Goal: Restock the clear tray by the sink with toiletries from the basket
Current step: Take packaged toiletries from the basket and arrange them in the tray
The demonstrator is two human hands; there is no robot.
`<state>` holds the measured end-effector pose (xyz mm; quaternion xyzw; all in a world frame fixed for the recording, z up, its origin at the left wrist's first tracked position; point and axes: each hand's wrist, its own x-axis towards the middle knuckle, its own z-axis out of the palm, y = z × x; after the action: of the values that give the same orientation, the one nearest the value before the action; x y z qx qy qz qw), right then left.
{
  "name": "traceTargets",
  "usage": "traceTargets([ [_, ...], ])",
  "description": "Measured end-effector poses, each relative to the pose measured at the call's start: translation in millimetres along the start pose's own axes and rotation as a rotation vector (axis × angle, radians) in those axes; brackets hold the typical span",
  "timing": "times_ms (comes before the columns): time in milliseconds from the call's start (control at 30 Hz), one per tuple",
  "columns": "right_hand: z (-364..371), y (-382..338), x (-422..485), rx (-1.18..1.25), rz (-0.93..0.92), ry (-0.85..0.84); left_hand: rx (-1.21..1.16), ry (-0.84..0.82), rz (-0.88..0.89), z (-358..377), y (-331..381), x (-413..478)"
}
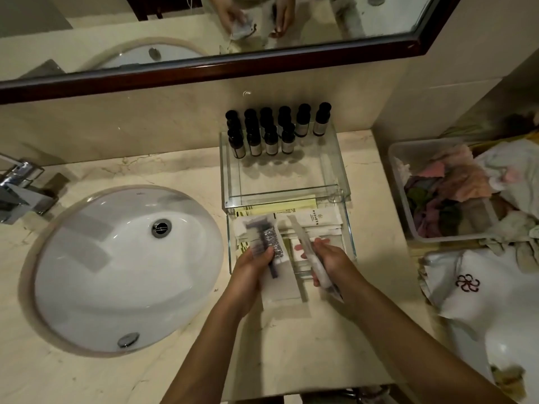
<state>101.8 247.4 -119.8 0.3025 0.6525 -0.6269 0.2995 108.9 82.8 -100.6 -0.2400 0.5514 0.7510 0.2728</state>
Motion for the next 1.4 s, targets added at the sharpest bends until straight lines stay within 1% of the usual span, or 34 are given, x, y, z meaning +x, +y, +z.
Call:
traceTargets([
  [33, 0, -2, 3, -0.003, 0.004, 0.005, 0.018, -0.002, 0.015, -4, 4, -1],
  [100, 0, -7, 8, -0.063, -0.018, 0.02, 0.05, 0.05, 0.063, -19, 13, -6],
  [200, -2, -18, 13, -0.342, -0.104, 0.021, 0.149, 0.155, 0.111, -50, 23, -16],
  [267, -1, -25, 17, -0.489, -0.161, -0.007, 0.204, 0.189, 0.074, -62, 22, -21],
  [367, 4, -33, 24, -0.59, -0.172, -0.104, 0.228, 0.178, 0.008, -64, 17, -19],
  [467, 8, -36, 26, -0.704, -0.147, -0.175, 0.17, 0.166, 0.011, -61, 19, -15],
  [600, 9, -38, 28, -0.9, -0.161, -0.179, 0.166, 0.135, -0.004, -58, 17, -10],
  [733, 7, -37, 31, -0.886, -0.135, -0.231, 0.18, 0.112, -0.037, -52, 14, -6],
  [900, 0, -37, 31, -0.979, -0.198, -0.257, 0.235, 0.087, -0.05, -48, 14, -1],
  [1067, -4, -35, 28, -1.01, -0.23, -0.302, 0.295, 0.064, -0.062, -48, 16, 1],
  [1167, -7, -36, 27, -1.021, -0.23, -0.263, 0.296, 0.068, -0.05, -49, 19, 1],
  [1300, -23, -51, 20, -0.976, -0.256, -0.219, 0.241, 0.127, 0.009, -57, 32, -3],
  [1333, -28, -58, 16, -0.949, -0.27, -0.198, 0.228, 0.14, 0.023, -60, 36, -4],
  [1400, -36, -76, 11, -0.851, -0.334, -0.097, 0.219, 0.159, 0.054, -65, 46, -5],
])
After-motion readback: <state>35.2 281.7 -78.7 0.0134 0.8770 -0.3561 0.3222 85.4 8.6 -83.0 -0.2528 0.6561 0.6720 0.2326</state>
